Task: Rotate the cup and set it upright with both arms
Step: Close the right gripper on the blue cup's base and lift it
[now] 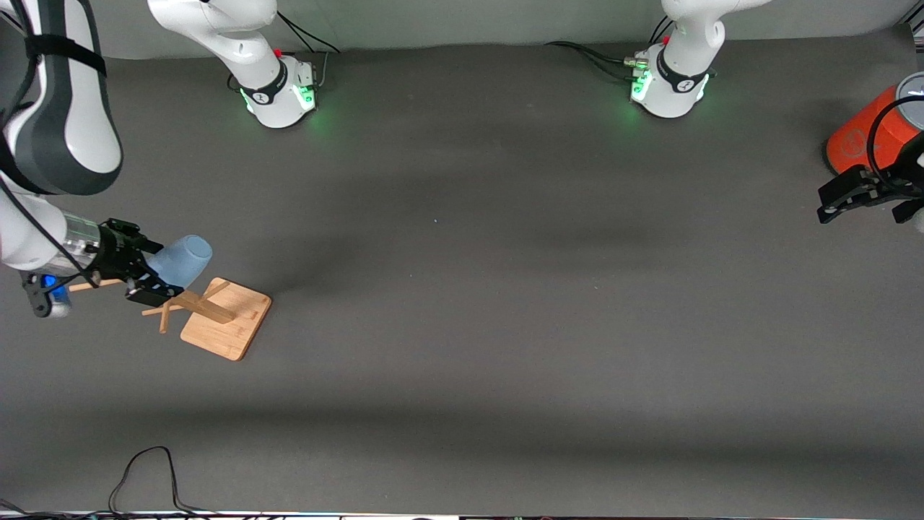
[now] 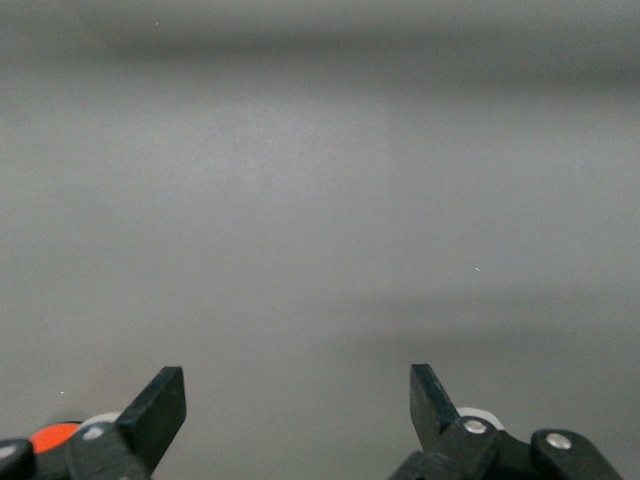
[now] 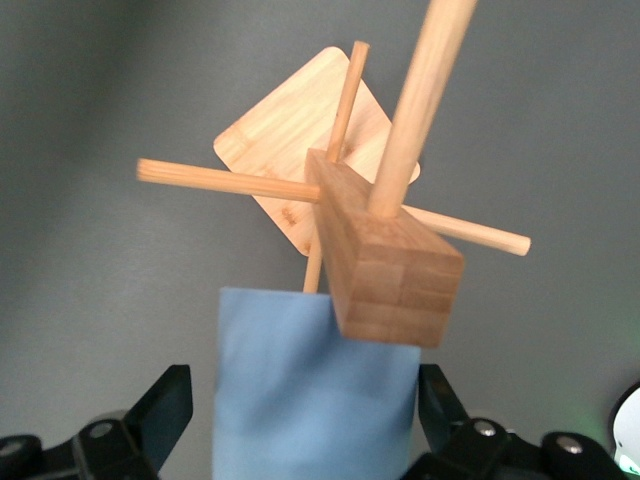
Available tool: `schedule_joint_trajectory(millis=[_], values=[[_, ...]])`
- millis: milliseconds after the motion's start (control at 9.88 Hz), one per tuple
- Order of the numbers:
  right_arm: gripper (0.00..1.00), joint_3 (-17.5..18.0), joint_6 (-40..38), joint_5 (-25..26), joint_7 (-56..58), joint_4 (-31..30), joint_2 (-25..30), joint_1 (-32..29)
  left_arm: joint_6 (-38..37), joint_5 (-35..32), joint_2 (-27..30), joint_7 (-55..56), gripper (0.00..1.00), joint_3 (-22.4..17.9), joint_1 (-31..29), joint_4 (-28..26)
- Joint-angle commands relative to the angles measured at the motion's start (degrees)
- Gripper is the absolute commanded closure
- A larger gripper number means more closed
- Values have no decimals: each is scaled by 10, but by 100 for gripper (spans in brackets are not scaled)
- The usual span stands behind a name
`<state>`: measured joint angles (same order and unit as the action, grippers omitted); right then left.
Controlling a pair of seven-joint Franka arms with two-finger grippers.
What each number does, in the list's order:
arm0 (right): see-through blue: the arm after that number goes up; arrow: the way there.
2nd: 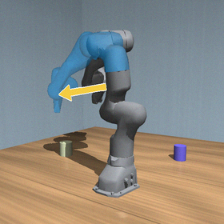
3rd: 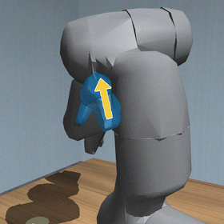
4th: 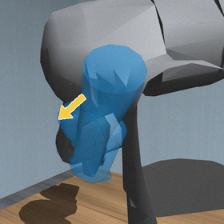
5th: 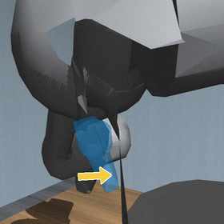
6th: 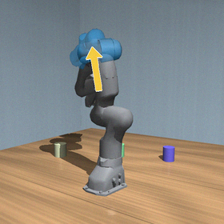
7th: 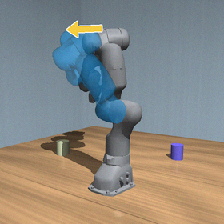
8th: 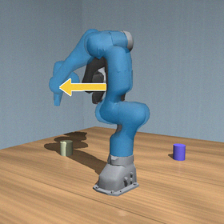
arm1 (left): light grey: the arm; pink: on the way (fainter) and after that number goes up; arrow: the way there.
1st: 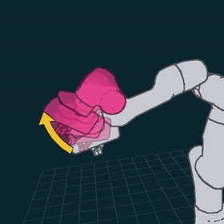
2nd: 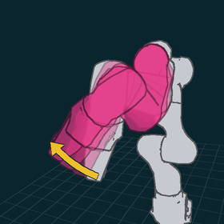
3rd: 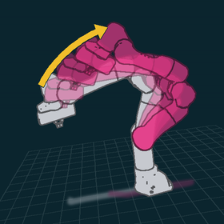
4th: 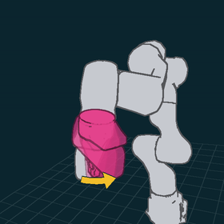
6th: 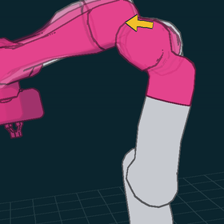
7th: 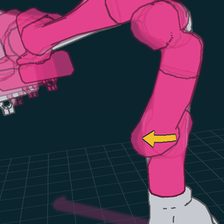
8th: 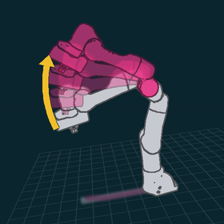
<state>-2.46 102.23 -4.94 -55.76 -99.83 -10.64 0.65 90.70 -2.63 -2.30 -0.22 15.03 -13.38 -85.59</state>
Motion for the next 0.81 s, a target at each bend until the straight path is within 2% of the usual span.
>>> schedule_joint_trajectory(millis=[0, 202, 304, 506, 708], values=[[0, 1, 13, -8, -8, -21, 13, 2, -6, -6, -3, -2, 0, -2, 4, 8], [0, 1, 12, -8, -8, -21, 13, 2, -5, -7, -3, -2, 0, -2, 4, 7], [15, 1, 11, -8, -7, -20, 13, 2, -5, -6, -3, -2, 0, -2, 3, 7], [39, 1, 10, -7, -6, -19, 14, 2, -5, -7, -3, -2, 0, -2, 3, 8], [40, 2, 8, -7, -6, -18, 15, 2, -6, -6, -3, -2, 0, -2, 3, 8]])
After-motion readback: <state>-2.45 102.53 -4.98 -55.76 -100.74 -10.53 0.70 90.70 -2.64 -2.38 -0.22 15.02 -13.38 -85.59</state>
